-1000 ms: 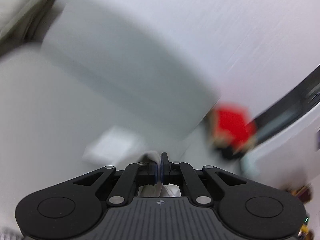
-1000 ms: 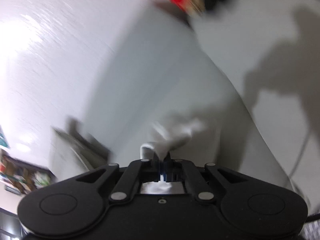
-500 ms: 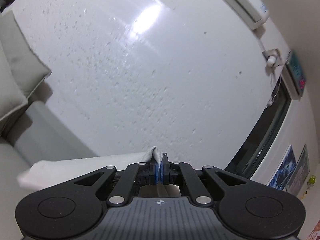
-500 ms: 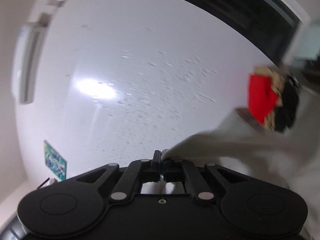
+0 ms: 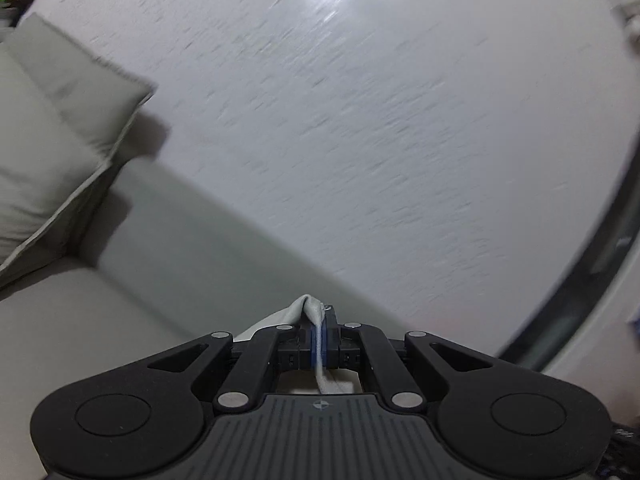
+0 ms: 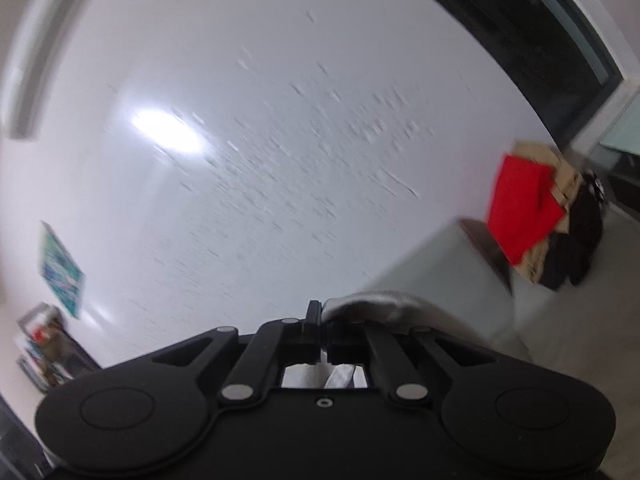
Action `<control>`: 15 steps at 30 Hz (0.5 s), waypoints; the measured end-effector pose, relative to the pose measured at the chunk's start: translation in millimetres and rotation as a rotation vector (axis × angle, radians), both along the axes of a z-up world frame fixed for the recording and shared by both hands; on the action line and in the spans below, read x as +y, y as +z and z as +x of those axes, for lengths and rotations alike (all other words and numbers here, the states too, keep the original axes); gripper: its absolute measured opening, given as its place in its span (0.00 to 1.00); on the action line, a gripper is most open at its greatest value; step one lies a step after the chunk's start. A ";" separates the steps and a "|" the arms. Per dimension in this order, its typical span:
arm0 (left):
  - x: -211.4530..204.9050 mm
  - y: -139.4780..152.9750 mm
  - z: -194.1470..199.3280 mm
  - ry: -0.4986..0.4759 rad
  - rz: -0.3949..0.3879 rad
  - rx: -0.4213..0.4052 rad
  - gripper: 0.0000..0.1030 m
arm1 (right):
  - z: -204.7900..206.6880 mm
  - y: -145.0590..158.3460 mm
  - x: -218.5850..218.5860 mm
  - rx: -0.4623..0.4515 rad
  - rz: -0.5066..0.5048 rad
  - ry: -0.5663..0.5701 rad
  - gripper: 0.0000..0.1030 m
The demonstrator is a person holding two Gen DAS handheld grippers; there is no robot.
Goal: Fold clothes
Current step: 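Lift the T-shirt with both tools and shake it out in the air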
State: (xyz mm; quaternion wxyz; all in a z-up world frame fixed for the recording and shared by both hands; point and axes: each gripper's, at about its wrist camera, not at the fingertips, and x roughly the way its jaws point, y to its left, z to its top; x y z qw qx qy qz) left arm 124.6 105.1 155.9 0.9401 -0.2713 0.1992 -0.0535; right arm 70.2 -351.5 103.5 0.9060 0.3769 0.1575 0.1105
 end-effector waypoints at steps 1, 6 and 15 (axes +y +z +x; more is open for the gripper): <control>-2.8 -5.9 18.5 0.011 0.000 0.027 0.00 | 22.2 -5.5 6.5 0.035 -0.029 -0.007 0.02; -10.0 40.6 22.0 -0.020 0.017 -0.177 0.00 | 68.4 20.7 16.6 -0.004 -0.102 -0.042 0.02; -23.2 -57.7 -27.8 -0.064 0.105 -0.157 0.01 | 19.9 -34.7 -5.9 -0.032 -0.134 -0.051 0.02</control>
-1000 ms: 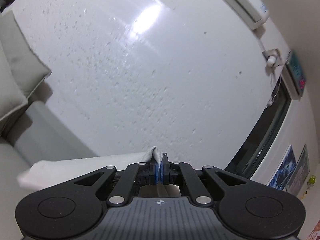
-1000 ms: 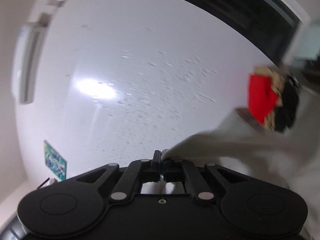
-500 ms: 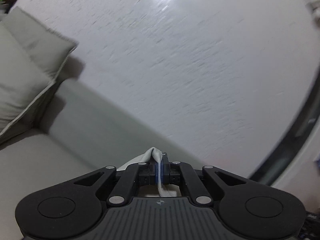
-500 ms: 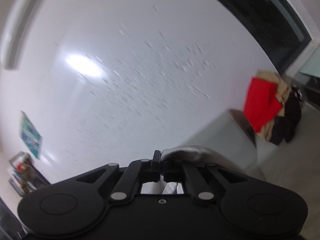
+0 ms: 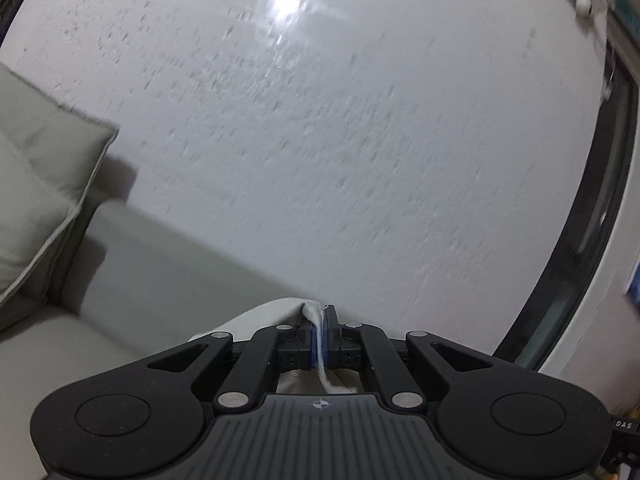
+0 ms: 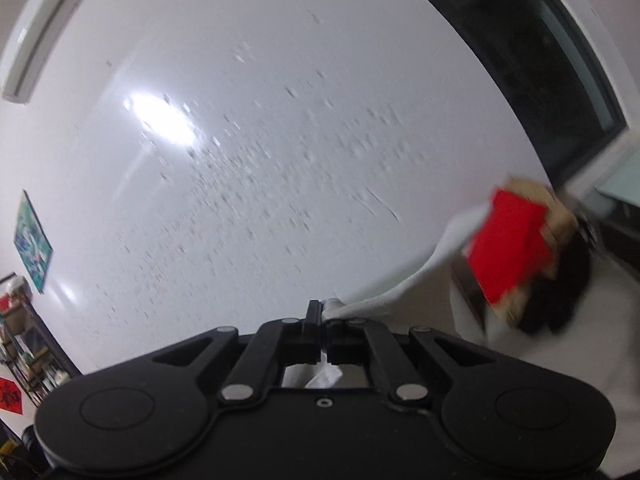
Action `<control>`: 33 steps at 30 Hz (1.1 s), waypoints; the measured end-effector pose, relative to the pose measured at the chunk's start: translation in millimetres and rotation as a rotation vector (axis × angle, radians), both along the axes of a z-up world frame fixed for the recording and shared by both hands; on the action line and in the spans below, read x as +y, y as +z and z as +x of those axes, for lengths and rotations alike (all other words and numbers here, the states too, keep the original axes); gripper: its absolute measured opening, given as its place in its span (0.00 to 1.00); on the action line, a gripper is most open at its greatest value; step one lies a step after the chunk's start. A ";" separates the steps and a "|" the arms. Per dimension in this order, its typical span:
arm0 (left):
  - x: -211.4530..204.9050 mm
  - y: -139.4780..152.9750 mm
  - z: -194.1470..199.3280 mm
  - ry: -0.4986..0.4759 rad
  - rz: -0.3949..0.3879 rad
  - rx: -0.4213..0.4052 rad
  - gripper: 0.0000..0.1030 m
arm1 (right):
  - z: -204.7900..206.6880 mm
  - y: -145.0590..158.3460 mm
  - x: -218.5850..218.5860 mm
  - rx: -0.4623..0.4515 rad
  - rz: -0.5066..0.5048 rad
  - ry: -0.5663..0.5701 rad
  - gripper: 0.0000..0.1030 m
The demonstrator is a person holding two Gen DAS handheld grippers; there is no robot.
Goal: Fold clothes
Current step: 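Lift the T-shirt with both tools and shake it out in the air, then lay the T-shirt flat on the sofa and open both tools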
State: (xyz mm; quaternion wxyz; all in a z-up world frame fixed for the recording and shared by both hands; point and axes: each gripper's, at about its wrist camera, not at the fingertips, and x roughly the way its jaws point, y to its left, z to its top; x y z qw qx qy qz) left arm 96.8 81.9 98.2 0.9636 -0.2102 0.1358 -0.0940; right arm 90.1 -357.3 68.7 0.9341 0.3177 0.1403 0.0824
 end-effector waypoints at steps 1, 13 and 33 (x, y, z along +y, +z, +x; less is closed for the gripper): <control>-2.0 -27.4 1.0 0.007 0.015 0.053 0.01 | 0.2 -22.7 0.5 0.042 -0.006 0.000 0.02; 18.1 -263.1 -9.8 0.120 -0.050 0.532 0.01 | -31.2 -215.9 46.0 0.525 0.010 0.044 0.02; 21.3 -216.9 -83.8 0.110 0.066 0.500 0.01 | -86.1 -180.6 36.9 0.574 -0.087 0.077 0.02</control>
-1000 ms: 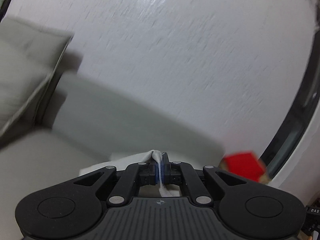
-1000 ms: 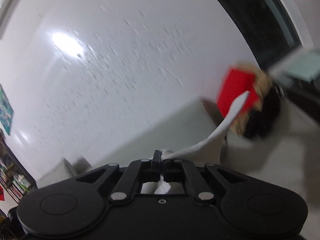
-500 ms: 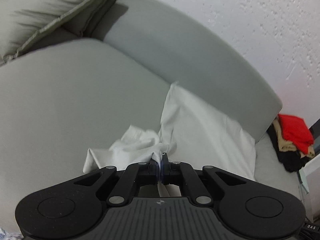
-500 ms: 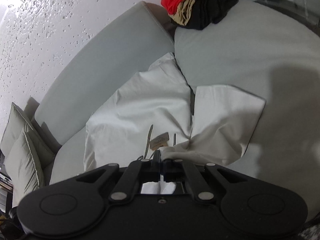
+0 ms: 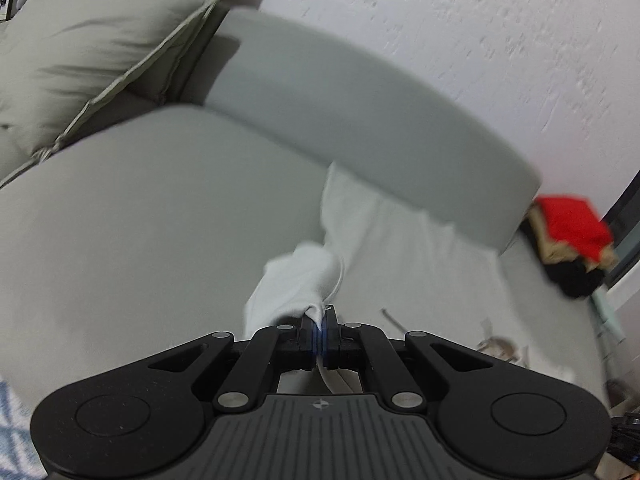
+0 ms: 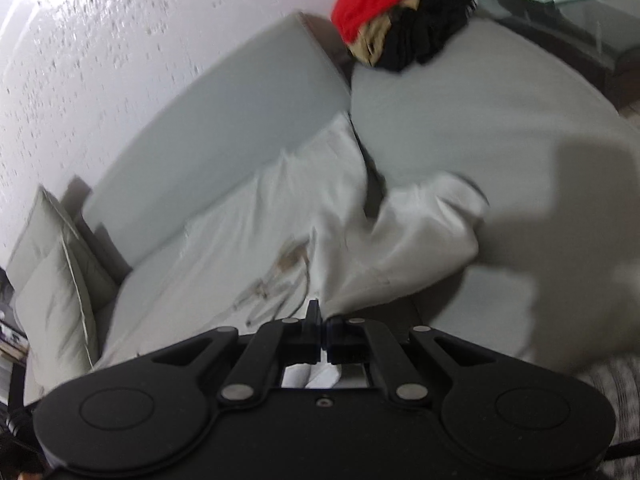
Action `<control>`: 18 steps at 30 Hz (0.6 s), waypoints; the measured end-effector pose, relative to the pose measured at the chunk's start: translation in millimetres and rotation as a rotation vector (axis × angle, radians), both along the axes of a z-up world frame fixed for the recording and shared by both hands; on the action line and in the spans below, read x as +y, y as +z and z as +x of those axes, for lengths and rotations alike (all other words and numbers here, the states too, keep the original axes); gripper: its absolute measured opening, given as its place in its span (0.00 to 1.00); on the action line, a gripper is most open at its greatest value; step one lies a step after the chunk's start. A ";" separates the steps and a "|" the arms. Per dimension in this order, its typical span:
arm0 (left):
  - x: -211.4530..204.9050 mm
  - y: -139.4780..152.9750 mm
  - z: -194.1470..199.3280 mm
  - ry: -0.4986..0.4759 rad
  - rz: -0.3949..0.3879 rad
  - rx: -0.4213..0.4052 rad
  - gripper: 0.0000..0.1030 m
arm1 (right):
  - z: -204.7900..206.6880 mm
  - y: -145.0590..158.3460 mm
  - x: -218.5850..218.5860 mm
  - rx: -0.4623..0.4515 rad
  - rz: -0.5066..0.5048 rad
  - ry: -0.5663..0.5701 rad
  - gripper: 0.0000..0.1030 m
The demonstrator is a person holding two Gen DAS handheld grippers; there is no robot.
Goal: Fold clothes
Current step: 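Lay the T-shirt flat on the sofa and open both tools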
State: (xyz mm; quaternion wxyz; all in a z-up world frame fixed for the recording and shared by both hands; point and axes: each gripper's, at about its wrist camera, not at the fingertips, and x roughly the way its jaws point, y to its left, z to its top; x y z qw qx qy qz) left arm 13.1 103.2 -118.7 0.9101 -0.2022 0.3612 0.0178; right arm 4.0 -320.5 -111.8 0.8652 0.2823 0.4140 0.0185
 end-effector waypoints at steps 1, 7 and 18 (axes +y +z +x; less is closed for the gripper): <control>-3.1 -8.6 -0.6 -0.003 0.023 0.028 0.01 | -4.4 -6.7 1.3 0.018 -0.006 0.005 0.02; -19.7 -36.9 -4.2 -0.055 0.168 0.162 0.08 | -16.3 -45.4 2.5 0.103 -0.022 0.006 0.06; -26.4 -18.2 -44.1 -0.125 0.199 0.121 0.34 | -44.2 -26.1 -14.2 0.056 -0.029 0.050 0.43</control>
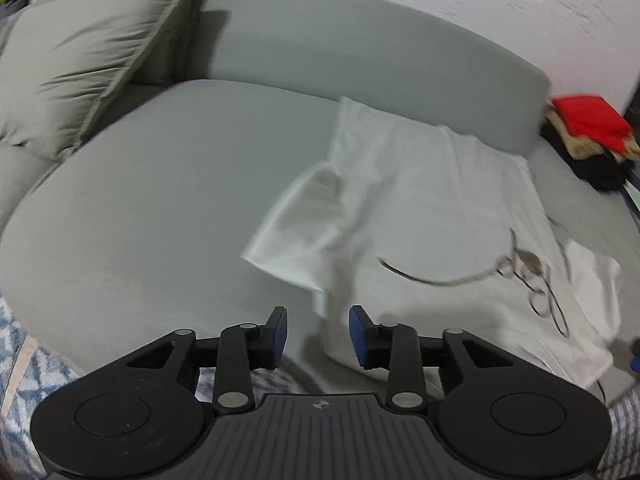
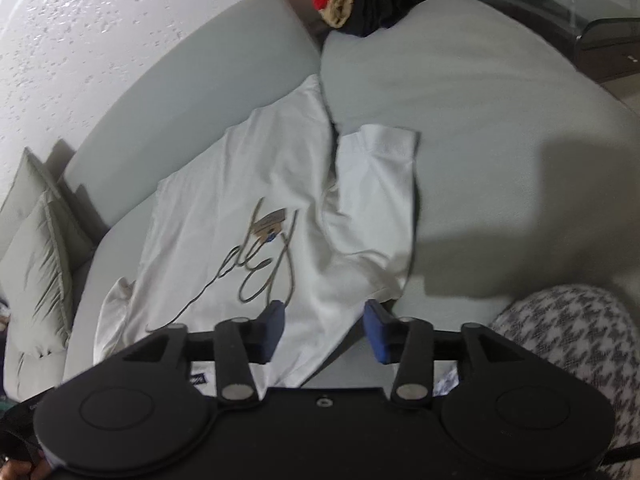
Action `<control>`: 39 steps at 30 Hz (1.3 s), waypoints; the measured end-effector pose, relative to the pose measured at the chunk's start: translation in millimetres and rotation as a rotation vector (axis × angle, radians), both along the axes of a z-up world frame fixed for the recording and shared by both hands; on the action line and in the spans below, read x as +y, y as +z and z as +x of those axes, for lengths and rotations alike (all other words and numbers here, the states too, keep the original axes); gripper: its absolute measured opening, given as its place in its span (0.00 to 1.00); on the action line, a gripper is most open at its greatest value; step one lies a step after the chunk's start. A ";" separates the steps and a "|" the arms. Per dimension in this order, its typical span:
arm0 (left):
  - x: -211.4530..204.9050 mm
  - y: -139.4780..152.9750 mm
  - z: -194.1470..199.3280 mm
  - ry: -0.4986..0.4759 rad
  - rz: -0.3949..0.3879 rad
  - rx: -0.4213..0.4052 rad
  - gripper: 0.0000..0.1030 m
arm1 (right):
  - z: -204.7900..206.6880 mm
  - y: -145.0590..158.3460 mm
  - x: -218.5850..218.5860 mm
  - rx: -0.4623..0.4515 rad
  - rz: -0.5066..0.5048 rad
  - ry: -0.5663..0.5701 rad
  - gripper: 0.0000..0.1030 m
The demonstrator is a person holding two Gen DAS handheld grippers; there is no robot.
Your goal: Fold clothes
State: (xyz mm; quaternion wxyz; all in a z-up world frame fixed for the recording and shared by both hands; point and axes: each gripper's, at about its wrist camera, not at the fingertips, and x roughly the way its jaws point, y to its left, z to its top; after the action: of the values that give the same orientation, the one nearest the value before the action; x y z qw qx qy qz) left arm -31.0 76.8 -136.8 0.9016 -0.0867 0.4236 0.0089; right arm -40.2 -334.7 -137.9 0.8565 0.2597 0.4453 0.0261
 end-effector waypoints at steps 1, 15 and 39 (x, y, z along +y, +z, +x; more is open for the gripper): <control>-8.2 -2.7 -0.3 -0.028 -0.002 0.004 0.35 | 2.0 -3.1 4.5 0.005 0.009 0.017 0.43; -85.7 -56.3 19.4 -0.245 0.239 0.074 0.32 | 42.7 -40.3 89.1 0.080 -0.181 0.289 0.21; -83.7 -59.1 32.8 -0.200 0.091 0.089 0.37 | 56.2 -20.5 -113.2 -0.078 0.071 -0.229 0.46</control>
State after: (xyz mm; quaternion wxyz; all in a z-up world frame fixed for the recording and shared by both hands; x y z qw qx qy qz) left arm 1.8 -6.9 -195.9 0.8812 -0.0026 0.4691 -0.0580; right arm 16.0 -447.9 -158.4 0.8608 0.3377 0.3779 -0.0463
